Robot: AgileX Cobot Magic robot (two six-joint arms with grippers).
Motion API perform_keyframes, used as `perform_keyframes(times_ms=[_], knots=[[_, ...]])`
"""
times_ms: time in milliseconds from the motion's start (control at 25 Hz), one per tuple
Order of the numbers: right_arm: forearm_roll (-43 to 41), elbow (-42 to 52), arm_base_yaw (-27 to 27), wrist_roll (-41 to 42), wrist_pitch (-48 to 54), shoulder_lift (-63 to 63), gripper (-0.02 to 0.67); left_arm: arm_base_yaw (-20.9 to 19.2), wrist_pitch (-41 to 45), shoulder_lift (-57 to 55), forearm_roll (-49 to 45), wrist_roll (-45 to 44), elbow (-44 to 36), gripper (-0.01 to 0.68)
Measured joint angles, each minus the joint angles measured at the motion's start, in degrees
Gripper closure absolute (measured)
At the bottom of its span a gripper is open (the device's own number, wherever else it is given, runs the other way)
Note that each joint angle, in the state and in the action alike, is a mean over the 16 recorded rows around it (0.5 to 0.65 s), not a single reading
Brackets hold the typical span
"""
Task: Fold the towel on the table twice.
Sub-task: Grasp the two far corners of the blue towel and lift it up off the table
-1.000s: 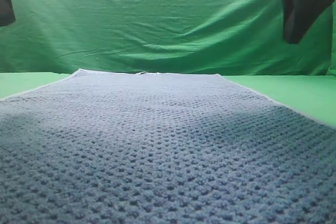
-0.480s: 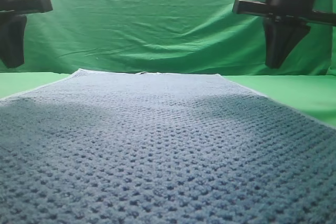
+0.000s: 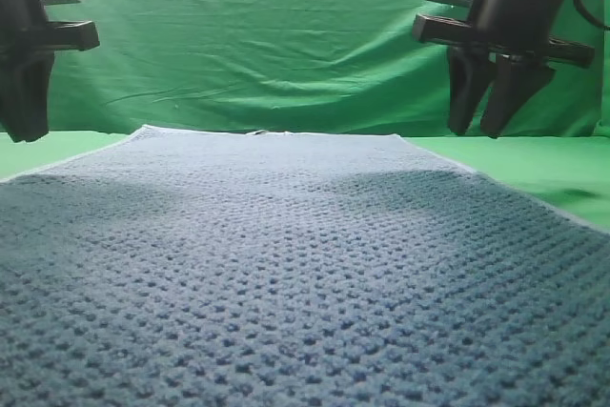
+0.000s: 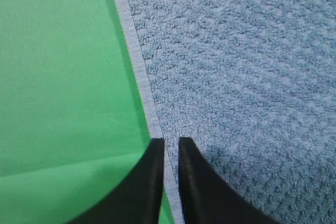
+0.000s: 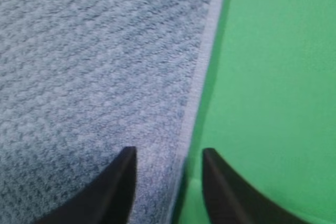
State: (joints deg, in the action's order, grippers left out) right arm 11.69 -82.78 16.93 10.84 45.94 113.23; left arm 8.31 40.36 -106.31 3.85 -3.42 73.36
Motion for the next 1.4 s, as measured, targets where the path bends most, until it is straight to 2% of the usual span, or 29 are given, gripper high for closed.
perform_keyframes(times_ms=[280,400,520,880,1080,1200,1400], knots=[[3.5,0.0,0.0,6.5,-1.6,0.3,0.077,0.0,-1.1,-0.9,0.0,3.0,0.0,0.190],[4.2,0.0,0.0,7.5,-2.2,0.9,0.018,0.1,-1.5,-1.0,0.0,4.2,0.0,0.089],[4.4,-0.1,0.0,7.7,-2.8,1.7,0.004,0.1,-1.8,-1.3,-0.1,5.2,0.0,0.039],[4.4,-0.3,0.0,8.0,-4.5,4.6,0.023,0.1,-2.8,-3.5,-0.5,5.5,0.1,0.034],[4.3,-0.5,0.0,8.6,-5.2,5.6,0.068,0.1,-2.8,-5.1,-0.6,5.4,0.4,0.060],[4.2,-0.7,0.0,9.0,-5.4,5.9,0.129,0.1,-2.4,-5.9,0.0,5.3,0.6,0.120],[4.3,-1.0,0.0,9.8,-5.3,6.4,0.296,0.0,-1.3,-6.9,2.7,5.1,1.2,0.298]])
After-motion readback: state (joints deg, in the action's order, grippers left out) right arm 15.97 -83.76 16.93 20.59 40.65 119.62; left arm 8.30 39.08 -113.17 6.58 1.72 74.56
